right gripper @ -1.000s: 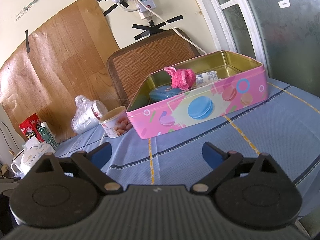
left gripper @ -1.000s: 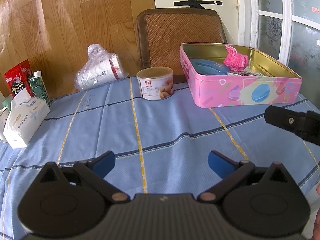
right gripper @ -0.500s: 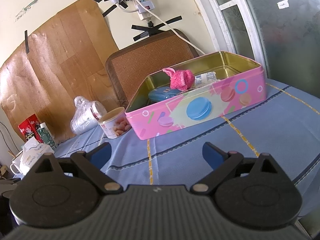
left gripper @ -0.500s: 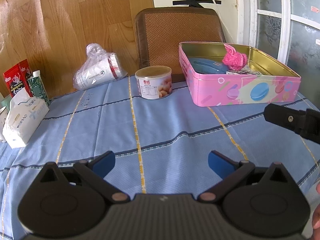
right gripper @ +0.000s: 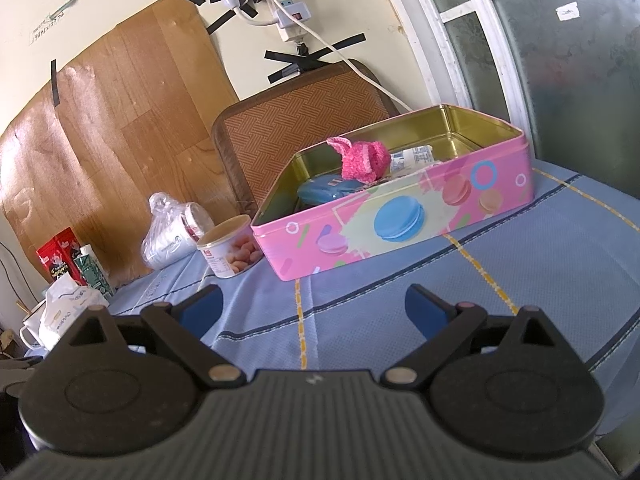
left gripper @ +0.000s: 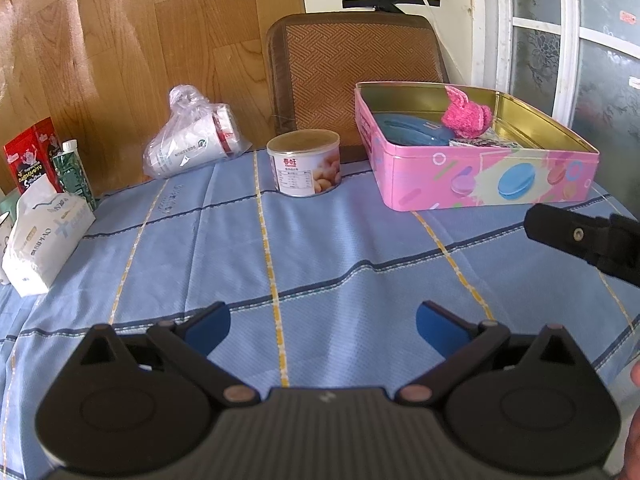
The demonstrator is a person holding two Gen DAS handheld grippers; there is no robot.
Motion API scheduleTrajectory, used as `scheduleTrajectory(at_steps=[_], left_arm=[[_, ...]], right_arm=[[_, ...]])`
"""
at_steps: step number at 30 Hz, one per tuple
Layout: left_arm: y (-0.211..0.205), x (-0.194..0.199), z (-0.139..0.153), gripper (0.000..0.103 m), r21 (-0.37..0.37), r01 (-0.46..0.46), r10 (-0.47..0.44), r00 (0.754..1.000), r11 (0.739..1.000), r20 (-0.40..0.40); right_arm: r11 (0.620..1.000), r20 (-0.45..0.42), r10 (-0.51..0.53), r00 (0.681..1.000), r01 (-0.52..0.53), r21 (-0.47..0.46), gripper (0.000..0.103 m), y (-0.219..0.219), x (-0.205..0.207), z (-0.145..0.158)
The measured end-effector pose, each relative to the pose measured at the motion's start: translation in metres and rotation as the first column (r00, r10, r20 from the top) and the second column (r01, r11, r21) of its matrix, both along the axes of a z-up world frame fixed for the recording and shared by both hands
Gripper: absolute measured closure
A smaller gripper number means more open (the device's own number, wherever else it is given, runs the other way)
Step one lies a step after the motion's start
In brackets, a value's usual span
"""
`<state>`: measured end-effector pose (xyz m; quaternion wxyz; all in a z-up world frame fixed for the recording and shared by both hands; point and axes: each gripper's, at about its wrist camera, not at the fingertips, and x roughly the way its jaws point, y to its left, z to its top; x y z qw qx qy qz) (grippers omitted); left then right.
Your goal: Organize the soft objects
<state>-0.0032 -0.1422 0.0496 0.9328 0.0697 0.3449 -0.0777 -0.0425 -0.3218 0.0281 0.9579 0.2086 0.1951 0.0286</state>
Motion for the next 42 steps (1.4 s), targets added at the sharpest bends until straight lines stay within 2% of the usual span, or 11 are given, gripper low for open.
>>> scheduleTrajectory(at_steps=[42], left_arm=[[0.0045,0.0004,-0.0007,0.000,-0.018,0.012,-0.012,1.000,1.000,-0.012]], right_arm=[[1.000,0.010,0.008,1.000,-0.008,-0.012,0.004,0.0023,0.0012,0.0005]])
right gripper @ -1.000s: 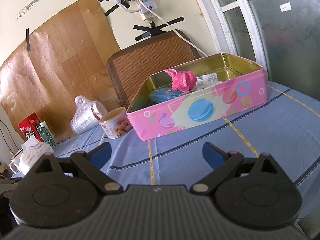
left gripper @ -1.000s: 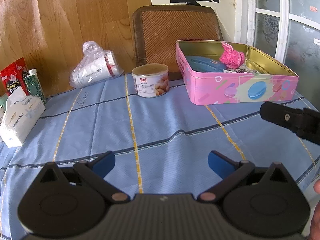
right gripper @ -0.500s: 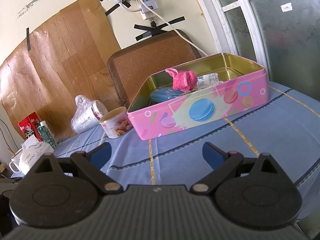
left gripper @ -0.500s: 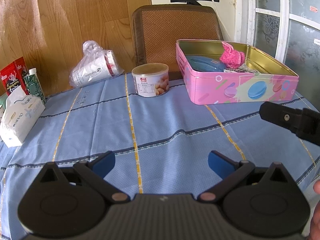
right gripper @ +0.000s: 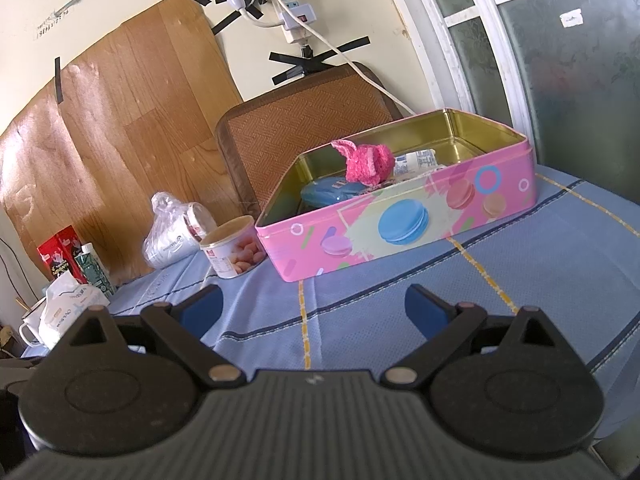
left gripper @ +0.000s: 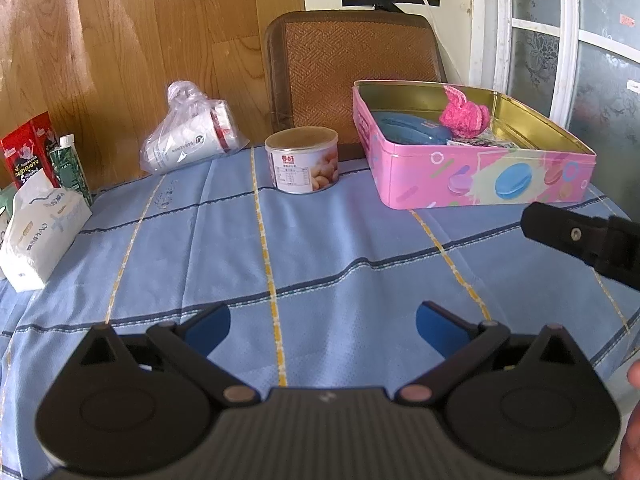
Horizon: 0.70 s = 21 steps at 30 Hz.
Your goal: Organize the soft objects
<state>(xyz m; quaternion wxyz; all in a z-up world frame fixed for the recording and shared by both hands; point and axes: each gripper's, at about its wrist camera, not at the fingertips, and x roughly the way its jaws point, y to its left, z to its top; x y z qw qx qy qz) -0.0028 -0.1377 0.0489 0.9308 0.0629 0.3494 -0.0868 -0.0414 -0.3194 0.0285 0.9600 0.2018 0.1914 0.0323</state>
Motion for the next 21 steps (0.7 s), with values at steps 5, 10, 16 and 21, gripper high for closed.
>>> scheduleTrajectory(at_steps=[5,10,16,21], left_arm=[[0.0010,-0.0005,0.0005,0.000,0.001,0.001,-0.001,1.000,1.000,0.003],[0.0028,-0.0004,0.0012,0.000,-0.003,-0.002,0.002,1.000,1.000,0.004],[0.0039,-0.0002,0.0011,0.000,-0.006,-0.003,0.003,1.000,1.000,0.002],[0.0045,-0.0009,0.0014,0.000,-0.008,-0.001,0.001,1.000,1.000,0.002]], right_arm=[[1.000,0.001,0.000,1.000,0.000,-0.001,0.004,0.0003,-0.0005,0.0002],[1.000,0.005,0.000,1.000,0.000,-0.004,0.004,0.0007,-0.0020,0.0020],[1.000,0.006,0.001,1.000,-0.001,-0.007,0.004,0.0010,-0.0022,0.0028],[1.000,0.006,0.001,1.000,-0.001,-0.007,0.004,0.0012,-0.0021,0.0028]])
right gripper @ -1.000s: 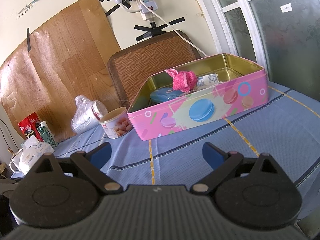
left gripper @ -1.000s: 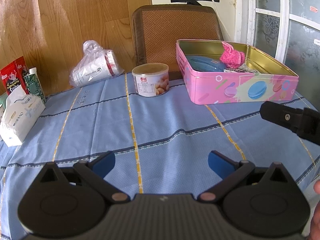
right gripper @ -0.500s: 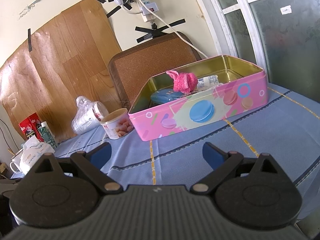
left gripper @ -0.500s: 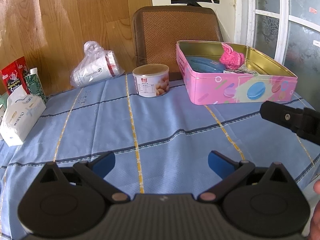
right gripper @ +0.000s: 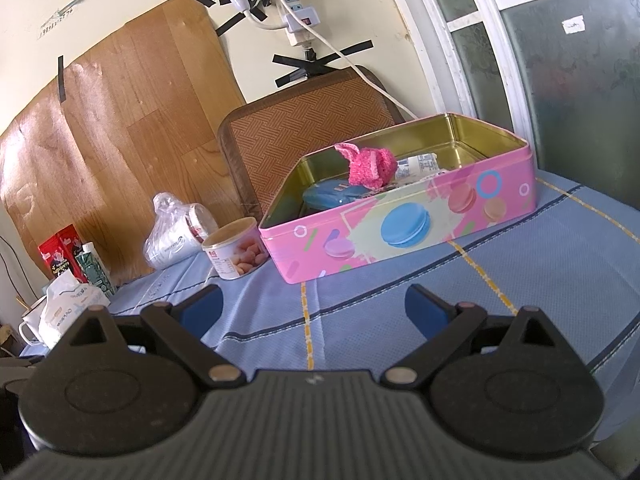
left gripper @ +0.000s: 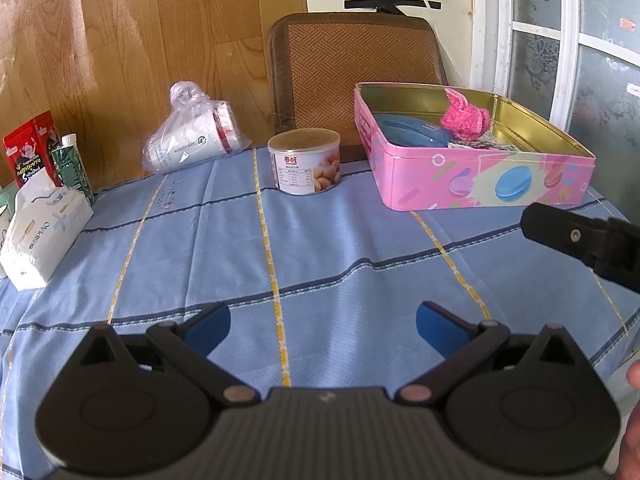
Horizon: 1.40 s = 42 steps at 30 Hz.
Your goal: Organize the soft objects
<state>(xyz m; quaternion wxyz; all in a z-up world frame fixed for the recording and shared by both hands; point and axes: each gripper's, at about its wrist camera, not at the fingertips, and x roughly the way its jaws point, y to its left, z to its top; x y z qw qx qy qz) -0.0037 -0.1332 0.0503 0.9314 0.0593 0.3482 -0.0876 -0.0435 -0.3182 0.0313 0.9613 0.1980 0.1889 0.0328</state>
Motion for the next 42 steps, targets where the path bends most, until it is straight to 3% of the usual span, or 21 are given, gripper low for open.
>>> scheduleTrajectory(at_steps=[42], left_arm=[[0.0001,-0.0029,0.0034,0.000,-0.003,0.002,-0.002,1.000,1.000,0.008]], right_arm=[[1.000,0.001,0.020,1.000,-0.020,-0.017,0.004,0.0012,0.0032,0.0022]])
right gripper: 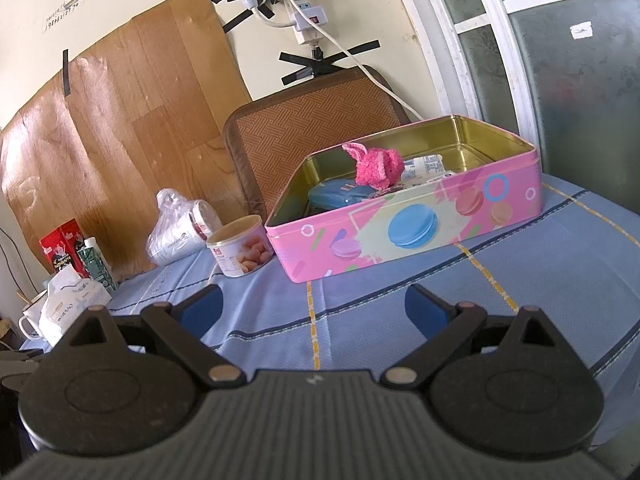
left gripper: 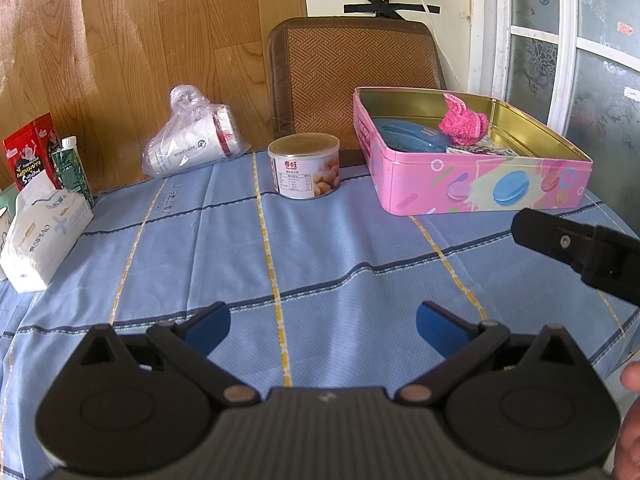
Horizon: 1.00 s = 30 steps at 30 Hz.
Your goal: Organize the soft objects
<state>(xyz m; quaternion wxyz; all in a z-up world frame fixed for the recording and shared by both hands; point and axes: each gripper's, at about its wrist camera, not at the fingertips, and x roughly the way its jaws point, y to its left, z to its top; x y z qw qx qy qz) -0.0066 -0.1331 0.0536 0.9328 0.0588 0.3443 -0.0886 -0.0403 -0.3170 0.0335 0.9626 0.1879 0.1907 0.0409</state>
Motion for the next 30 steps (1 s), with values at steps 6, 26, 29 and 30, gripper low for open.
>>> scheduleTrajectory(at_steps=[6,26,29,30], left_arm=[[0.0003,-0.0002,0.0010,0.000,-0.002,-0.001,0.001,1.000,1.000,0.002],[0.0042,-0.0057,0.0061,0.000,-0.015,-0.001,0.001,1.000,1.000,0.016],[0.0044,-0.0060,0.0061,0.000,-0.016,-0.001,0.002,1.000,1.000,0.016],[0.0044,-0.0060,0.0062,0.000,-0.016,-0.001,0.001,1.000,1.000,0.016]], right_arm=[[1.000,0.002,0.002,1.000,-0.002,-0.001,0.004,-0.0001,-0.0001,-0.0003],[1.000,0.012,0.009,1.000,-0.009,-0.010,0.004,0.0017,-0.0037,0.0022],[1.000,0.013,0.010,1.000,-0.010,-0.012,0.004,0.0016,-0.0039,0.0020],[1.000,0.013,0.010,1.000,-0.010,-0.012,0.004,0.0017,-0.0038,0.0020]])
